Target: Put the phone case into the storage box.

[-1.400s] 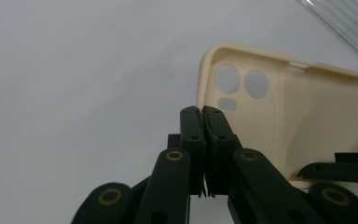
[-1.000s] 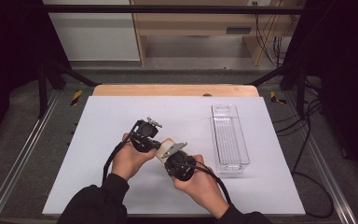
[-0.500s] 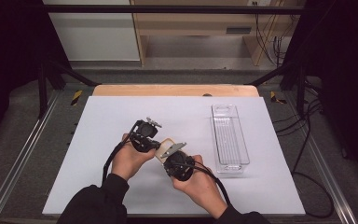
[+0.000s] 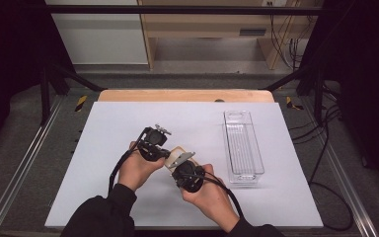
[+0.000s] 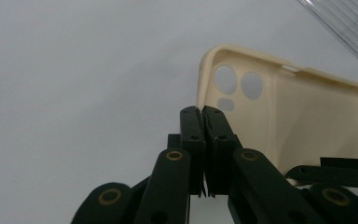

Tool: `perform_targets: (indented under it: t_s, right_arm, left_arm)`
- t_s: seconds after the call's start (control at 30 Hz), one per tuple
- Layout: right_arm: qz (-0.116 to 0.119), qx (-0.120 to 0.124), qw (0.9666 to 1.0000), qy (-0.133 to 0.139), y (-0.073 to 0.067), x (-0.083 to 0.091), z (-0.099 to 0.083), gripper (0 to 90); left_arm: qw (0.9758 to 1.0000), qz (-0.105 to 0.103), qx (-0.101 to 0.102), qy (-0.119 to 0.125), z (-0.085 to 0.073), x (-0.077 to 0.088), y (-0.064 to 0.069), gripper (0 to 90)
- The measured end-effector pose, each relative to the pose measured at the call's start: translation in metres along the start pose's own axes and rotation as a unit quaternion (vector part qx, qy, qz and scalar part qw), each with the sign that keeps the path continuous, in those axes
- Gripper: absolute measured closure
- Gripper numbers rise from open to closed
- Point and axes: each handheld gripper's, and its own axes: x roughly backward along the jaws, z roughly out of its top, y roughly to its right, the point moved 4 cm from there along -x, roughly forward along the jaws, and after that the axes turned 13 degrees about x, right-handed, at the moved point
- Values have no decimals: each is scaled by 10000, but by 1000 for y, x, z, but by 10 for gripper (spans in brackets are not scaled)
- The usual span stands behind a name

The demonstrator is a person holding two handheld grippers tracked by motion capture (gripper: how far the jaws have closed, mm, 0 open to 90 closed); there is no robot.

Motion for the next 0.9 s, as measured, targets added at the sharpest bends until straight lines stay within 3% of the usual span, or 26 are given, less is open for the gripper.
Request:
perform_targets:
  t_s: [0.4, 0.9]
  right_arm:
    - [-57, 17, 10000, 7, -2, -1, -1, 863]
    - [173, 58, 9998, 26, -1, 0, -1, 886]
  left_arm:
    - [10000, -48, 32, -1, -1, 0, -1, 876]
    - [9999, -103, 58, -34, -4, -2, -3, 874]
